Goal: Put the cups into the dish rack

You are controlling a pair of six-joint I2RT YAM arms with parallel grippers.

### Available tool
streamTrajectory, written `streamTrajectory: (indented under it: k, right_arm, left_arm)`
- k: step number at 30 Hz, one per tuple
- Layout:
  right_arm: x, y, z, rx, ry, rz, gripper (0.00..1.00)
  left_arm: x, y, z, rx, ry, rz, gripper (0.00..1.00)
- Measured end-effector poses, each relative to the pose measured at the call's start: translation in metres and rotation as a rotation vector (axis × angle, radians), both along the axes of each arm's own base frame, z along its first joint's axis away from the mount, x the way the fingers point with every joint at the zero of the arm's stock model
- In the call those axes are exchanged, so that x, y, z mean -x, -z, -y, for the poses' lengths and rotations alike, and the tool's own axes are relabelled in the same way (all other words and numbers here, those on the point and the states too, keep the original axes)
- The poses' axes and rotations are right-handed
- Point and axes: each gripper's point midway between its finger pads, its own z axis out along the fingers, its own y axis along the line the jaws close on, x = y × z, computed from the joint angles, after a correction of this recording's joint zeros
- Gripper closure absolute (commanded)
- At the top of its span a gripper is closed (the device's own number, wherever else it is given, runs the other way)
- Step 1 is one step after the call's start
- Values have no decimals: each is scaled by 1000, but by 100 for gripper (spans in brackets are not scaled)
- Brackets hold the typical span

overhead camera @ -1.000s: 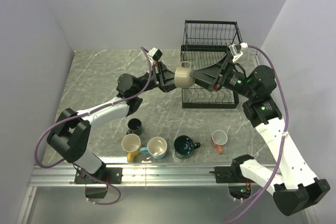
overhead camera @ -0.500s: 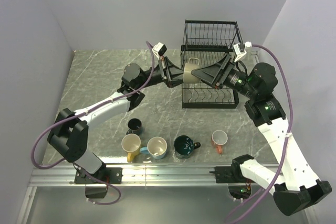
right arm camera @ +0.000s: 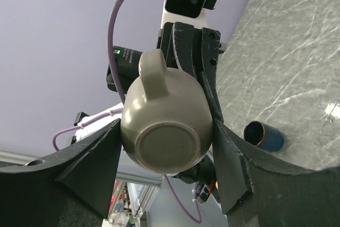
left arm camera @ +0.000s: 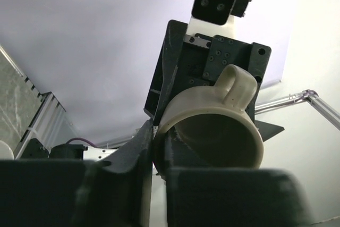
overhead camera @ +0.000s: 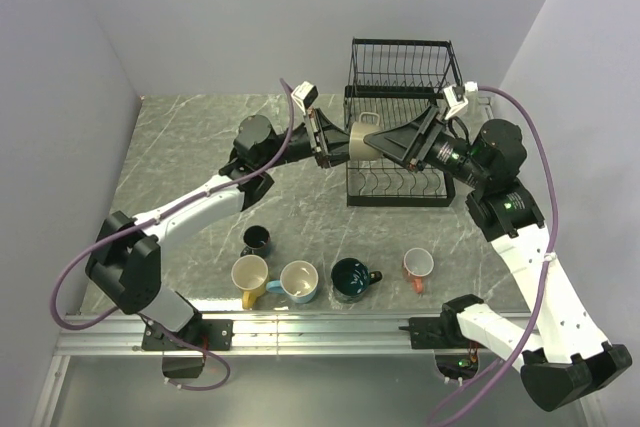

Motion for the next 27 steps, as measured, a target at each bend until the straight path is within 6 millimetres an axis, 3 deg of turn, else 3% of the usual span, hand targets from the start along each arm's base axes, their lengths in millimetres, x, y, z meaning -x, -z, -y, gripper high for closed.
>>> streamTrajectory:
  k: [3, 7, 20, 24, 27]
  right_arm:
    - [1, 3, -1, 9, -8, -9, 100]
    - [9, 8, -8, 30, -54, -45, 100]
    - [16, 5, -8, 67, -71, -49, 100]
    - [13, 2, -4, 109, -46, -48, 100]
    - [9, -12, 2, 132, -21, -9, 100]
  left_arm:
    - [2, 4, 1, -30, -10, 10, 65]
    - [12, 14, 6, -88, -11, 13, 50]
    - [6, 33, -16, -231, -87, 9, 31]
    - [-2, 39, -39, -293, -164, -2, 29]
    - [-18, 51, -70, -365, -279, -36, 29]
